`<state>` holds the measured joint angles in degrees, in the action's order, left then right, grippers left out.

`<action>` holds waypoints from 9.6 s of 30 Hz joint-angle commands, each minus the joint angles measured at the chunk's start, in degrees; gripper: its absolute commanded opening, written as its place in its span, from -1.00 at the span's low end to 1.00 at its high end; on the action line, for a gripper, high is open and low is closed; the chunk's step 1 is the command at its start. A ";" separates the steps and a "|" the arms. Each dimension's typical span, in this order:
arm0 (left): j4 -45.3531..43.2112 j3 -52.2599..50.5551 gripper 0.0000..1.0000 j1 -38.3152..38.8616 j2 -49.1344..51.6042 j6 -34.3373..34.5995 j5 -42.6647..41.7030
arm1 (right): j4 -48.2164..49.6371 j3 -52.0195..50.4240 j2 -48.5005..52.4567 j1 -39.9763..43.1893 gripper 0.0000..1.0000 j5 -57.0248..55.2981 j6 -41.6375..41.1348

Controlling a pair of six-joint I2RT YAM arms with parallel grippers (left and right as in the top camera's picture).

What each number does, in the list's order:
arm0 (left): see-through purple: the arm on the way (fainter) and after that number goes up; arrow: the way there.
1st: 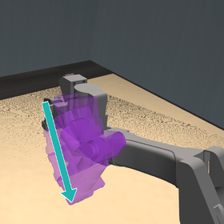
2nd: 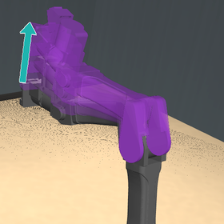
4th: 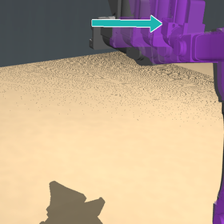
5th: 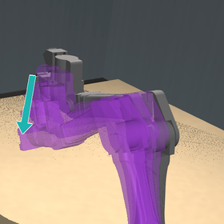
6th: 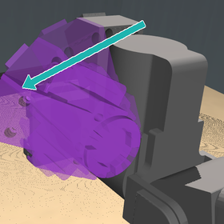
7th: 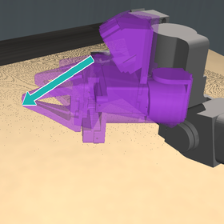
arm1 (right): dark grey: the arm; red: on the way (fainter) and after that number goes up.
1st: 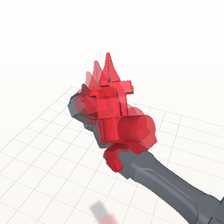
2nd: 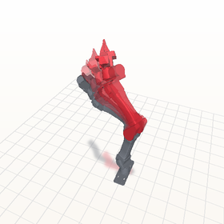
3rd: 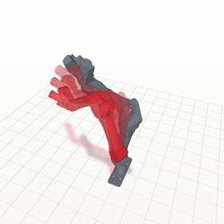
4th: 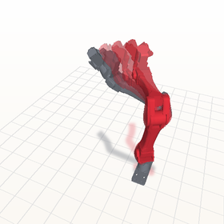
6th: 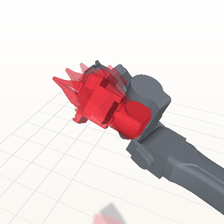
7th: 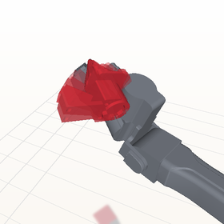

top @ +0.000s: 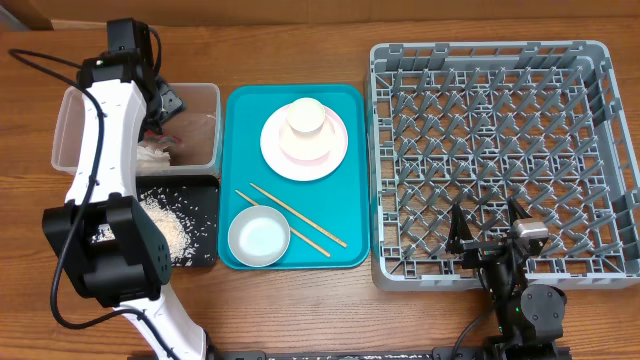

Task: Sort waste into correct bins and load items into the dishwasher

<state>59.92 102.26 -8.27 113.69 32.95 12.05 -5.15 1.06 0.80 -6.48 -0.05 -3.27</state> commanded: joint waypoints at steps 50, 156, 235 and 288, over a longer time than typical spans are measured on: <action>21.18 3.45 1.00 18.05 -4.22 -29.11 -38.47 | 0.33 -0.61 -0.57 -0.31 1.00 -0.31 -0.39; 24.65 4.61 1.00 -8.66 -12.13 -25.66 -30.84 | -32.04 65.57 89.46 -40.11 0.22 4.17 -8.68; 23.78 4.61 1.00 -12.33 -11.89 -25.64 -21.49 | -14.69 58.14 106.40 -43.54 -0.54 0.50 5.25; 23.78 4.61 1.00 -12.33 -11.91 -25.66 -21.49 | -18.62 62.79 99.14 -43.56 -0.92 -3.32 5.03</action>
<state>83.77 105.91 -20.40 102.13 7.09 -10.00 -24.01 61.21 105.08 -49.91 -3.22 1.72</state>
